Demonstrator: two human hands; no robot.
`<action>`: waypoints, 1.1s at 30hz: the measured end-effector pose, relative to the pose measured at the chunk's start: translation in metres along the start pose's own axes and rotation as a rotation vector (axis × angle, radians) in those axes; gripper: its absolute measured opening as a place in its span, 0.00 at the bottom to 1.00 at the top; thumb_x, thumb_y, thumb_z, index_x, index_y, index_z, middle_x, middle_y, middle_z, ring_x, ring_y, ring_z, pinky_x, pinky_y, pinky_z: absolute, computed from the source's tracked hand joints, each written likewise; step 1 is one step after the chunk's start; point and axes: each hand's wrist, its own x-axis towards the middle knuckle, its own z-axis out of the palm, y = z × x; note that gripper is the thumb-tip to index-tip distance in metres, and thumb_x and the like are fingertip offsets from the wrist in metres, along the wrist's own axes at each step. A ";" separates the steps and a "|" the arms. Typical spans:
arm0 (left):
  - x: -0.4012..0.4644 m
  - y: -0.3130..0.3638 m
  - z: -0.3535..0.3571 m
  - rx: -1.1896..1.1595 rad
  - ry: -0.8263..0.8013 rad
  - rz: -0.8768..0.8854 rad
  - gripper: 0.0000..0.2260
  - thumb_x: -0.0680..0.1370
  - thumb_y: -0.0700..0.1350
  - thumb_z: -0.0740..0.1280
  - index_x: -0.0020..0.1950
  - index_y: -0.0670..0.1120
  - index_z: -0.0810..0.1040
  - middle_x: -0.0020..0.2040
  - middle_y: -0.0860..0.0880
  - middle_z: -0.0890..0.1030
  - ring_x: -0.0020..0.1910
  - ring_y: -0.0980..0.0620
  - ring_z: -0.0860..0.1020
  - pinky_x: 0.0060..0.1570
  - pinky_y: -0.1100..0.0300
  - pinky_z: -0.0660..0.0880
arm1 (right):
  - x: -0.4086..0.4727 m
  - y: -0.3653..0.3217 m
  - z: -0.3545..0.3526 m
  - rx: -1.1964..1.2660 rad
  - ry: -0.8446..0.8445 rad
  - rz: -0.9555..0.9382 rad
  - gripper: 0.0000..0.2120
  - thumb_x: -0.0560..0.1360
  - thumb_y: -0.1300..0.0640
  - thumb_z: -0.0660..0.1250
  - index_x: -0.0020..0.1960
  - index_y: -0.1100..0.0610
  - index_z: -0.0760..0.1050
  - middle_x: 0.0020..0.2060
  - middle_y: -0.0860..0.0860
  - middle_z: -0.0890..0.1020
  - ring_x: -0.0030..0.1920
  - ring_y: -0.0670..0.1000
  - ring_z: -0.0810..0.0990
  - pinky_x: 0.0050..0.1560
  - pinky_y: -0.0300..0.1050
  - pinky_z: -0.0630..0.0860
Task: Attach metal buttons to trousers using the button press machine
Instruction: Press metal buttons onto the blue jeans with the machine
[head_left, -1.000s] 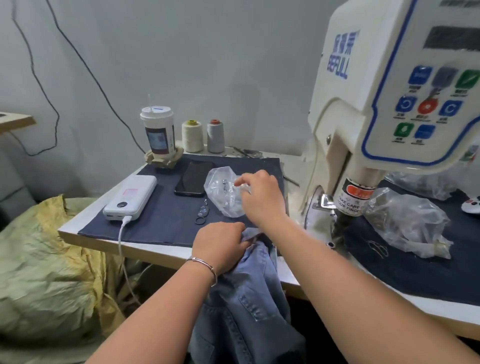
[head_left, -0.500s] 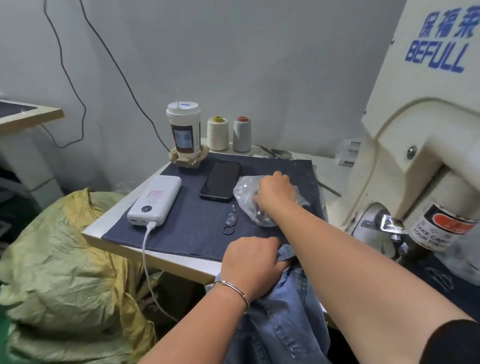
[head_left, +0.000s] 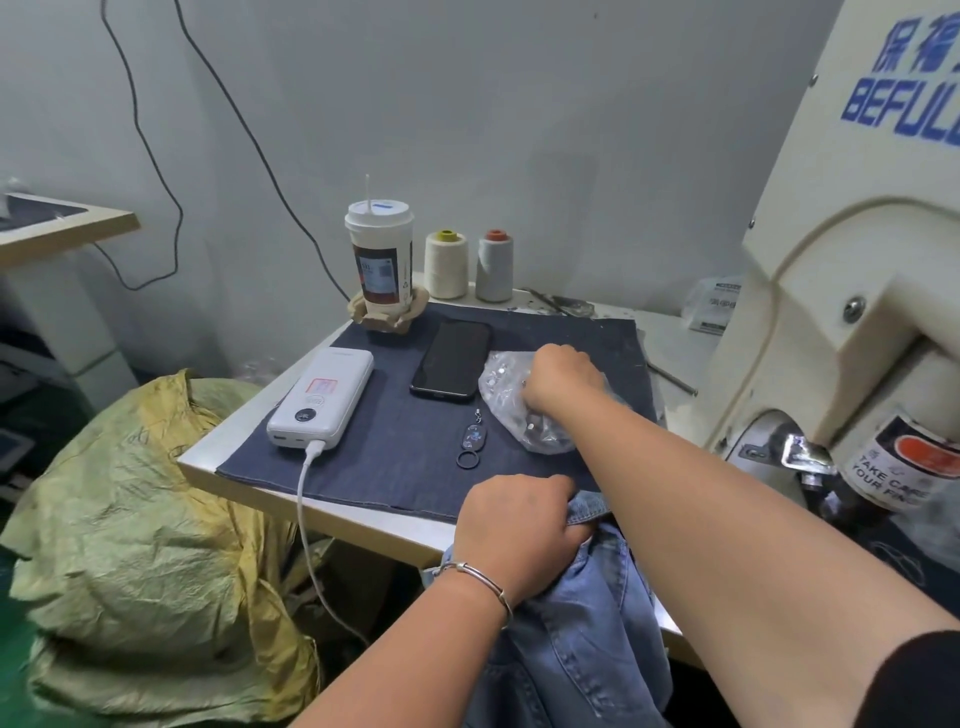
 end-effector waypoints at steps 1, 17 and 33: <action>0.000 0.000 0.000 0.004 -0.002 -0.001 0.12 0.78 0.58 0.60 0.41 0.52 0.66 0.42 0.47 0.81 0.44 0.42 0.78 0.34 0.55 0.59 | 0.000 0.000 0.001 -0.008 0.001 -0.001 0.26 0.71 0.56 0.72 0.67 0.58 0.70 0.64 0.55 0.73 0.66 0.58 0.70 0.53 0.49 0.70; 0.000 0.004 -0.002 0.049 -0.017 -0.017 0.12 0.78 0.57 0.60 0.49 0.50 0.74 0.45 0.47 0.82 0.46 0.42 0.79 0.36 0.55 0.60 | -0.023 0.011 0.005 0.014 0.467 -0.190 0.07 0.76 0.64 0.64 0.53 0.61 0.77 0.56 0.54 0.72 0.57 0.56 0.69 0.47 0.45 0.65; -0.002 0.002 -0.002 0.021 -0.006 -0.008 0.13 0.79 0.58 0.60 0.41 0.51 0.64 0.43 0.46 0.81 0.44 0.42 0.78 0.35 0.55 0.59 | -0.046 0.030 0.006 -0.031 0.221 -0.337 0.06 0.74 0.53 0.67 0.46 0.47 0.83 0.56 0.50 0.72 0.59 0.54 0.66 0.53 0.47 0.72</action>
